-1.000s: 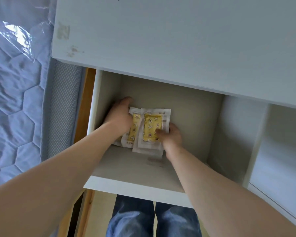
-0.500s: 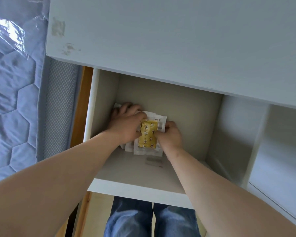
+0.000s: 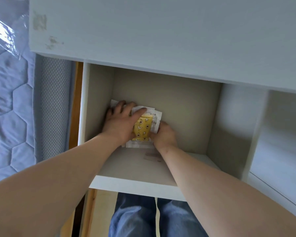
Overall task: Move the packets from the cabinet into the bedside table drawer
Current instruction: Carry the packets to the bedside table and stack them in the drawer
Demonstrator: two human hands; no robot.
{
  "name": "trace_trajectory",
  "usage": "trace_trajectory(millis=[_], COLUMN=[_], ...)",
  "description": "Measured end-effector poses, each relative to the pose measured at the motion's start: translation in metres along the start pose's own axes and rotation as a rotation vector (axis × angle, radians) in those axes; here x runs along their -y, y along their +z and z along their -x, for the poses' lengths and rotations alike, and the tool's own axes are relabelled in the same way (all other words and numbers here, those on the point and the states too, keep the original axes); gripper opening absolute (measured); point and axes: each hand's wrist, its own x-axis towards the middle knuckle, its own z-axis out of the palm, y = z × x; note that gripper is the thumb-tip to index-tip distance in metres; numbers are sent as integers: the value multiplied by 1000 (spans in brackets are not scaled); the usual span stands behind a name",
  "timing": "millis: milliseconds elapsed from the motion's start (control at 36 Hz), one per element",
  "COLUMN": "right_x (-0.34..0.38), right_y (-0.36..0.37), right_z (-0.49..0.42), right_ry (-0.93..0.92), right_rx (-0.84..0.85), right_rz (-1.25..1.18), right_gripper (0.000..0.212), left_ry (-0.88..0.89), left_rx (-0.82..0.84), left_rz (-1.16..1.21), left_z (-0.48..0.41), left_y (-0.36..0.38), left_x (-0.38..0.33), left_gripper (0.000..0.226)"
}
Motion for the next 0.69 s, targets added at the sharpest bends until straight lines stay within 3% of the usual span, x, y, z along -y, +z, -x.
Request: trace_trajectory(millis=[139,361,556,695], right_x=[-3,-11,15,30], right_y=[-8,-36,-77,-109], right_z=[1,22,67,114], right_ry=[40,96,30,9], right_rx=[-15,-2,-44,-66], right_rz=[29,52,-14,-204], right_gripper=[17,36,31,22], left_ry=[1,-49,-143,-230], left_rx=[4,17,-102,-235], left_rz=[-12,40,200,370], left_z=[3,27,66,100], left_y=[-4,-20,-65,-104], left_x=[-1,-21,-54,-75], left_gripper=[88,84,69,56])
